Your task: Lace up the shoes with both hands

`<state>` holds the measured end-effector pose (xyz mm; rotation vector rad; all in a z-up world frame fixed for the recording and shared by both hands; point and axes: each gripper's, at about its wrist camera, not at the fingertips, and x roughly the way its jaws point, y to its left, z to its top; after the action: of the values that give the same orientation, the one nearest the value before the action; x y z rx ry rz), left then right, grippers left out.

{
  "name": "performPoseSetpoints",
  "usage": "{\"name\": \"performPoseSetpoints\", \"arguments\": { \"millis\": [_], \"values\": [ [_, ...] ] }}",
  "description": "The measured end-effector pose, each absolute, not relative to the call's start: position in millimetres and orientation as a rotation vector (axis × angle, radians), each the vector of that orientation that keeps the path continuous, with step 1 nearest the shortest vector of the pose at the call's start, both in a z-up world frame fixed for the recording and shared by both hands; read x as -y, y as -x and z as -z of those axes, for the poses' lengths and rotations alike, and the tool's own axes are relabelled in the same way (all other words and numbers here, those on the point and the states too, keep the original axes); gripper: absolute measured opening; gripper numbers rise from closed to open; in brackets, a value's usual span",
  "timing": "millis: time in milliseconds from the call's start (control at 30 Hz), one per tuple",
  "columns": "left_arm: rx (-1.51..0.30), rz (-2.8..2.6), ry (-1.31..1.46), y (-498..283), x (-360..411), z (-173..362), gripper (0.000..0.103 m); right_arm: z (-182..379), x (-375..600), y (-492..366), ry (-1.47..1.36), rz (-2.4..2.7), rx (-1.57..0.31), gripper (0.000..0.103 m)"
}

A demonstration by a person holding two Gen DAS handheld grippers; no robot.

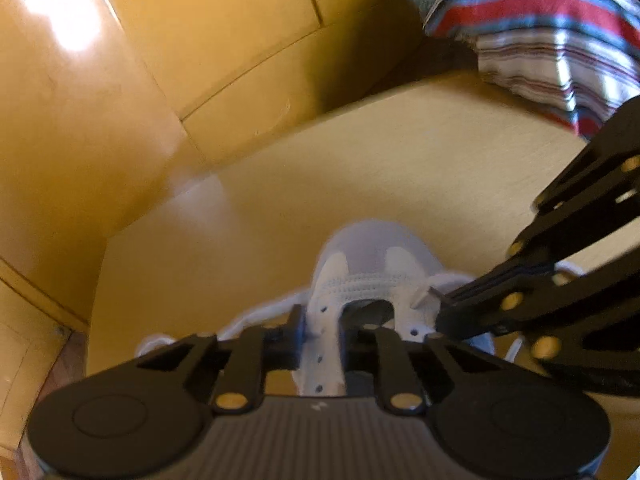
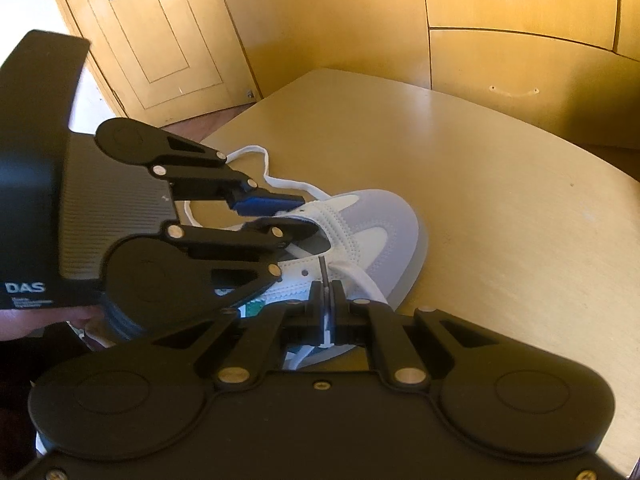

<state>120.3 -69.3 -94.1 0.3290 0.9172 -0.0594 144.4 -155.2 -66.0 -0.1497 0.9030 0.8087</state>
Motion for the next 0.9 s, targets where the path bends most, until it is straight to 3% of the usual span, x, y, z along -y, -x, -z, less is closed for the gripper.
{"name": "performPoseSetpoints", "arguments": {
  "millis": [200, 367, 500, 600, 700, 900],
  "values": [
    [-0.91, 0.061, -0.232, -118, 62, 91, 0.021, 65, 158, -142, 0.151, -0.82, -0.897, 0.004],
    [-0.903, 0.06, -0.241, -107, 60, 77, 0.035, 62, 158, -146, 0.14, -0.822, -0.886, 0.004],
    [-0.841, 0.074, -0.259, -89, 56, 66, 0.037, 62, 153, -150, 0.149, -0.824, -0.889, 0.004],
    [-0.812, 0.078, -0.28, -83, 54, 69, 0.033, 64, 150, -154, 0.153, -0.825, -0.892, 0.004],
    [-0.814, 0.1, -0.267, -79, 49, 73, 0.016, 65, 146, -157, 0.157, -0.834, -0.896, 0.004],
    [-0.772, 0.166, -0.252, -76, 38, 72, 0.012, 63, 130, -162, 0.22, -0.852, -0.921, 0.004]
  ]
}}
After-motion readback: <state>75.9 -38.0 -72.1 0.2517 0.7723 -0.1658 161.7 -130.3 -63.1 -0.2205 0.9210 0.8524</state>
